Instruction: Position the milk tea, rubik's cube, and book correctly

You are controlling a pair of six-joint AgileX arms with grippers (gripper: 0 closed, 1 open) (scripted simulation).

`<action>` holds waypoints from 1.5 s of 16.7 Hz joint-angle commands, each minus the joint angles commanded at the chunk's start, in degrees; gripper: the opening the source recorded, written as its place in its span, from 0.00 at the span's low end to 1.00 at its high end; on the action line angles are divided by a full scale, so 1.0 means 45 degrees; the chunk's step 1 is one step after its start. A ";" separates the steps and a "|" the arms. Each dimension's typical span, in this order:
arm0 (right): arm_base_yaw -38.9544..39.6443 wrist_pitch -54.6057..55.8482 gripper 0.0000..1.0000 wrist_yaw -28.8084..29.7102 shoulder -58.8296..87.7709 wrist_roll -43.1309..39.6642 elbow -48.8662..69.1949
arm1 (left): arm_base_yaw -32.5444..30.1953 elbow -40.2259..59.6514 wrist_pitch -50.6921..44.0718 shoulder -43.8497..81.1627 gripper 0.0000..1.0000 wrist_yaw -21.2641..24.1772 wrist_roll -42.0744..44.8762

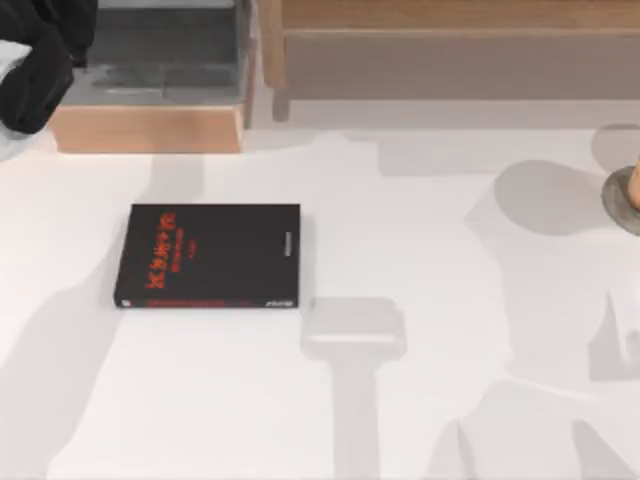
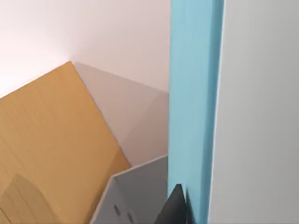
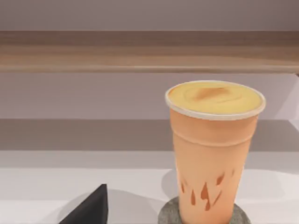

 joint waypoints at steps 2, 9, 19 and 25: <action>0.0000 0.0000 1.00 0.0000 0.0000 0.0000 0.0000 | -0.0669 -0.1147 0.0086 -0.1090 0.00 -0.0706 0.2085; 0.0000 0.0000 1.00 0.0000 0.0000 0.0000 0.0000 | -0.2779 -0.5122 0.0571 -0.2238 0.00 -0.2197 0.7081; 0.0000 0.0000 1.00 0.0000 0.0000 0.0000 0.0000 | -0.4006 -0.8203 0.0857 0.1853 0.00 -0.1859 0.9039; 0.0000 0.0000 1.00 0.0000 0.0000 0.0000 0.0000 | -0.3953 -0.8116 0.0906 0.1824 0.00 -0.1876 0.9146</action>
